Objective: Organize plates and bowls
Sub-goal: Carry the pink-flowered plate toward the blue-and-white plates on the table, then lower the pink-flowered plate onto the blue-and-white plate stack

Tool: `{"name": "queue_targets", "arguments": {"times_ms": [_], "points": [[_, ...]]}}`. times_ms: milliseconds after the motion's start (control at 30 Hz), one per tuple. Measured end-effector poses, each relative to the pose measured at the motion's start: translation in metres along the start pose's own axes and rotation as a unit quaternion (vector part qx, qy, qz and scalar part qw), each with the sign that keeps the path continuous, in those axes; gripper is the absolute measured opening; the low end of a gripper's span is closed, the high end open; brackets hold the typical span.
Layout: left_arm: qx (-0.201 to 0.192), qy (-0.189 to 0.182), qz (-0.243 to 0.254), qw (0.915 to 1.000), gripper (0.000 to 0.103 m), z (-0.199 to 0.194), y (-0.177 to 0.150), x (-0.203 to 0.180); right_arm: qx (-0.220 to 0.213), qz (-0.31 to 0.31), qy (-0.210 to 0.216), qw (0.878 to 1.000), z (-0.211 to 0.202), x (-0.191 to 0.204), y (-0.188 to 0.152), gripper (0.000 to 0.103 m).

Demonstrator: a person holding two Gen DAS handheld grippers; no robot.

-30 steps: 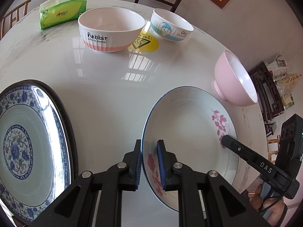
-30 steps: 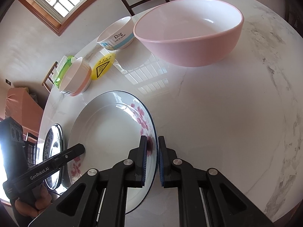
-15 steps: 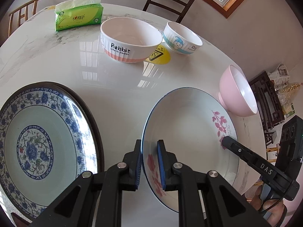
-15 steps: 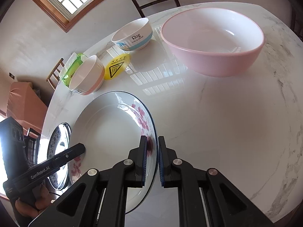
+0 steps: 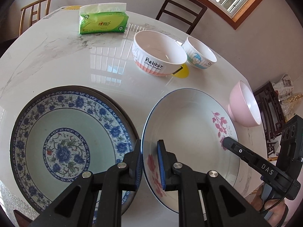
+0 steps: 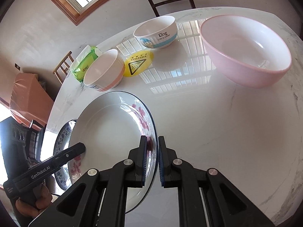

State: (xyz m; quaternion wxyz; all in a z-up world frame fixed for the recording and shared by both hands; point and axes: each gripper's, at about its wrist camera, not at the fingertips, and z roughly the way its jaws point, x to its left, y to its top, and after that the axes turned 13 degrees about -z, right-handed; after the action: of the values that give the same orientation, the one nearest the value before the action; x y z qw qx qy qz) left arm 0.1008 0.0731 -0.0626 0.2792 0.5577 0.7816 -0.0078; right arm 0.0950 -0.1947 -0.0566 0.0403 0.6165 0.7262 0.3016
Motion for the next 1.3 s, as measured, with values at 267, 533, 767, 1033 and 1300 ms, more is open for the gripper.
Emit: {"name": "queue_targets", "arguments": {"times_ms": [267, 533, 767, 1033, 1300], "points": [[-0.019, 0.011, -0.032, 0.9993, 0.015, -0.022, 0.007, 0.039, 0.008, -0.031, 0.016, 0.999, 0.015, 0.038, 0.011, 0.012], [-0.044, 0.031, -0.068, 0.9962, 0.015, -0.046, 0.013, 0.082, 0.024, -0.069, 0.038, 0.997, 0.035, 0.087, 0.02, 0.012], [-0.055, 0.048, -0.095, 0.9928, 0.015, -0.058, 0.018, 0.114, 0.039, -0.098, 0.057, 0.993, 0.054, 0.12, 0.021, 0.012], [-0.056, 0.059, -0.116, 0.9899, 0.015, -0.06, 0.018, 0.139, 0.061, -0.118, 0.066, 0.989, 0.073, 0.147, 0.019, 0.012], [-0.05, 0.061, -0.127, 0.9888, 0.015, -0.057, 0.017, 0.155, 0.076, -0.126, 0.067, 0.987, 0.086, 0.161, 0.016, 0.012]]}}
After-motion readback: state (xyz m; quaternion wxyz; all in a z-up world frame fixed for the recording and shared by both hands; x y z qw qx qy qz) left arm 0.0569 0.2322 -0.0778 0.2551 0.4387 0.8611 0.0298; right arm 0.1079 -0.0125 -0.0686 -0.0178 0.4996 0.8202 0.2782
